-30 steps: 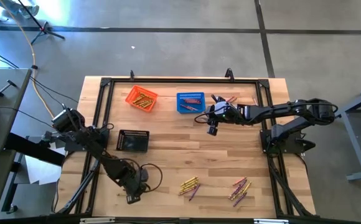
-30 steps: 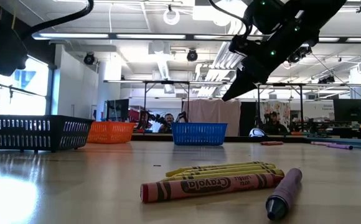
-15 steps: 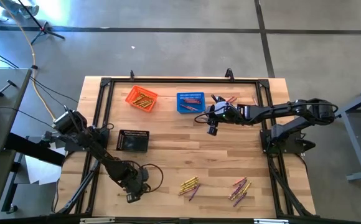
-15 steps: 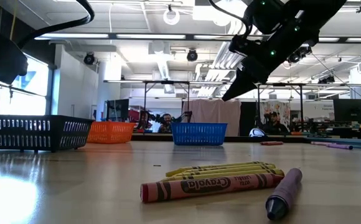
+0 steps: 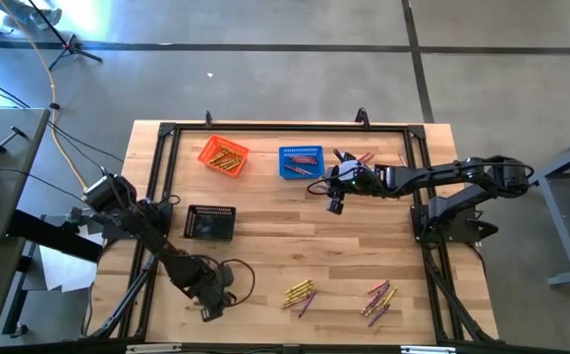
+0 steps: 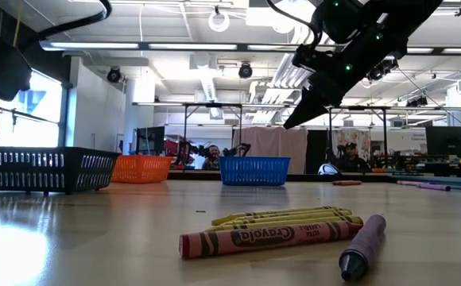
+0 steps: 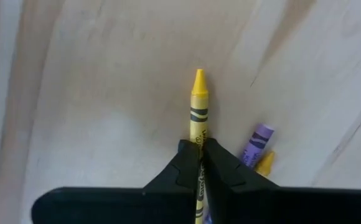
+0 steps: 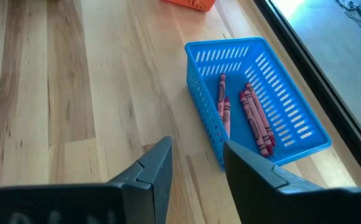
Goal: Sort crayons
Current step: Put the yellow crayon into the orange bin
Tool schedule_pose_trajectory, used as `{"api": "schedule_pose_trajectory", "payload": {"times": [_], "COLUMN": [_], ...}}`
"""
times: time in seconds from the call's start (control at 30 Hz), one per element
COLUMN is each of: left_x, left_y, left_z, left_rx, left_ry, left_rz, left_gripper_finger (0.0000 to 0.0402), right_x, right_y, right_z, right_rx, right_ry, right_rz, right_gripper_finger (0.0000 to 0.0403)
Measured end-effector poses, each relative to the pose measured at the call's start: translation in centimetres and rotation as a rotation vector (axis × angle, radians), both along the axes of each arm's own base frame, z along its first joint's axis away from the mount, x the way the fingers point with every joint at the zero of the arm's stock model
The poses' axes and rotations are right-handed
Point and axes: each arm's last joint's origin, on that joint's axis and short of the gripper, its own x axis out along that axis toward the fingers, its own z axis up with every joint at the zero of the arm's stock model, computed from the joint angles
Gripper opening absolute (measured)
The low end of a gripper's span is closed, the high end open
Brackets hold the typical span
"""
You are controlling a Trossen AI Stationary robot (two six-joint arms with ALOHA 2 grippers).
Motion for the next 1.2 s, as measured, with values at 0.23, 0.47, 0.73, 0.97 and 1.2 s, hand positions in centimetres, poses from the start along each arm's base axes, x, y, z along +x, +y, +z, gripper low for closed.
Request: {"api": "schedule_pose_trajectory", "payload": {"times": [0.23,0.47,0.73,0.97,1.2], "left_x": [1.2,2.9,3.7,4.1,3.4], "left_y": [0.1,2.3,8.8,16.1,24.2], "left_z": [4.0,8.6,12.2,13.7,13.0], "left_rx": [0.181,0.522,0.984,1.142,1.041], "left_ry": [-0.240,-0.605,-0.754,-0.571,-0.257], "left_rz": [-0.051,0.027,0.285,0.409,0.470], "left_gripper_finger": [0.0001,0.0001,0.0001,0.0001,0.0001], "right_x": [0.0,0.0,0.3,0.3,0.4], "right_y": [0.0,0.0,0.0,-0.1,-0.1], "right_z": [0.0,0.1,0.4,0.5,0.5], "right_rx": [0.000,-0.007,-0.017,-0.028,-0.063], "right_ry": [0.000,-0.005,-0.046,-0.048,-0.041], "right_rz": [0.000,0.005,0.007,0.016,0.043], "right_gripper_finger": [0.0128,0.0128,0.0128,0.0128,0.0128]}}
